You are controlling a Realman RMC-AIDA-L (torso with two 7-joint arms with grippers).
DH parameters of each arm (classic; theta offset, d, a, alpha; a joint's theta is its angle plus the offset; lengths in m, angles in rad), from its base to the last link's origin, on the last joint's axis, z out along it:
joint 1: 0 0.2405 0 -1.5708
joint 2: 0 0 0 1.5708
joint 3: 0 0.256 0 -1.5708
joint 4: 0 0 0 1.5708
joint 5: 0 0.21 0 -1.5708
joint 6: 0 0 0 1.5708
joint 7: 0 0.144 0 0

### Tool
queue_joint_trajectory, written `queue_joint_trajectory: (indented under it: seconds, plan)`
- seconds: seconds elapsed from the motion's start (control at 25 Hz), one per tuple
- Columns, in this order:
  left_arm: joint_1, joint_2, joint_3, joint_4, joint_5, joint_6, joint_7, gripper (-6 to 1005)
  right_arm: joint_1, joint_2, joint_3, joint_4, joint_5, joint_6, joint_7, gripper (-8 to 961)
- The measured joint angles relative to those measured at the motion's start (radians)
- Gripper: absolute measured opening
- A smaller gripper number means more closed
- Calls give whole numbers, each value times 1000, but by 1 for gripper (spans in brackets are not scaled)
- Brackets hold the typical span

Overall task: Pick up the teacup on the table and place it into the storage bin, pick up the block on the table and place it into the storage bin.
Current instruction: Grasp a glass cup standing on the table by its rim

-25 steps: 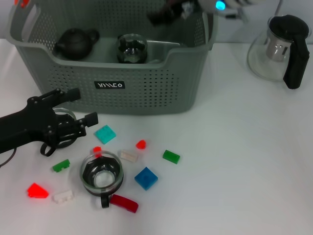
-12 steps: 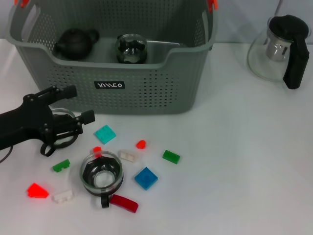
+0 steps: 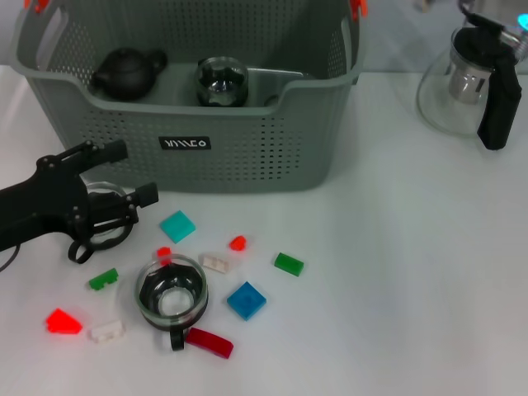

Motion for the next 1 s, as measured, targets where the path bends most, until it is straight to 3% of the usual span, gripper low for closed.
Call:
queue_joint_trajectory:
  seconds: [0.16,0.28,0.52,0.8,1.0]
  plan:
    - [2,0,-19,2,-1,1,0,770,-86,2,-19,9,118,-42,-152,707]
    - [3,0,-27,0,-2,2,0,769,-117,0,-11,22,118,-56,-132,710]
    - [7,0,-29,2,-2,2,0,767,-138,-4,115,114,84,-245,-107,707]
    - [12,0,-28,29,7,7,2,764,-75,-11,323,240,-177,-577,-22,703]
    - [24,0,-17,71,13,7,43,763,27,-11,368,369,-336,-775,-15,708]
